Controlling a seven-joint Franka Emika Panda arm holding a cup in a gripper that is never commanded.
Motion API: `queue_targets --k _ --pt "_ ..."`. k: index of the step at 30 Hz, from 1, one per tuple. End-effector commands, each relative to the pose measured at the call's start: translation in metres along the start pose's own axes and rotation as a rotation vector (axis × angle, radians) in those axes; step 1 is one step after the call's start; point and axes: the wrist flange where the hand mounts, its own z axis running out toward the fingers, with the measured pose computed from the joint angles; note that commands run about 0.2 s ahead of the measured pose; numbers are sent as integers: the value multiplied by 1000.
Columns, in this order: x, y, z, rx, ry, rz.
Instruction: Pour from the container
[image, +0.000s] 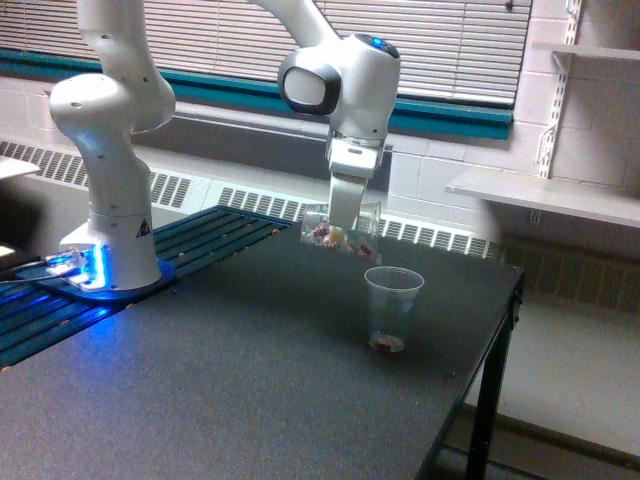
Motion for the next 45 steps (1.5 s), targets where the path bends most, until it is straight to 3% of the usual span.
queue_targets --k 1,45 --pt "2 -4 -10 -6 4 -5" --pt "10 2 -29 -81 -75 -20"
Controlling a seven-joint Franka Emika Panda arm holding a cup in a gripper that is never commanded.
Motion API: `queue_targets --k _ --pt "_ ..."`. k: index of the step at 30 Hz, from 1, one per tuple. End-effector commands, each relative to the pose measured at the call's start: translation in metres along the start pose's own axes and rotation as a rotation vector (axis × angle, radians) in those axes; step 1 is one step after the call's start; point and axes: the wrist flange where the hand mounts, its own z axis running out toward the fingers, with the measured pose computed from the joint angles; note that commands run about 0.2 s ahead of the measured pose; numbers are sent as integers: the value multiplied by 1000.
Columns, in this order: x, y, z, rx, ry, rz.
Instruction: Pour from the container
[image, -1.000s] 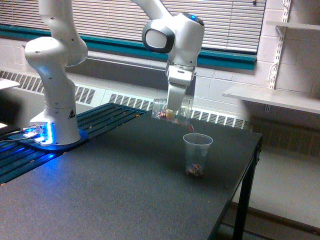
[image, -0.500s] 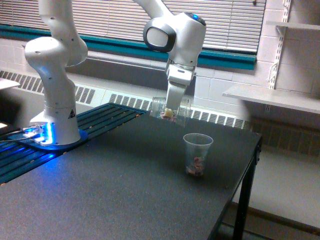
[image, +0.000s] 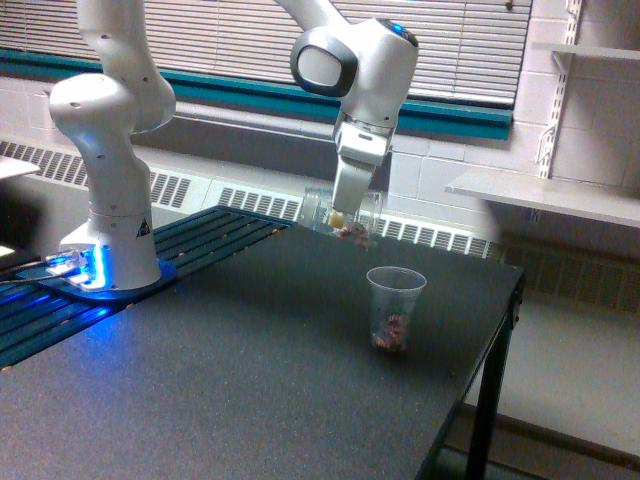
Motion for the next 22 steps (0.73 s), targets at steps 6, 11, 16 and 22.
queue_targets --k 6,11,16,22 --pt "4 1 -4 -14 -13 1" --pt "3 -1 -5 -10 -17 -3" --pt "1 -2 -7 -5 -17 -3" --pt "-3 -7 -13 21 8 -5"
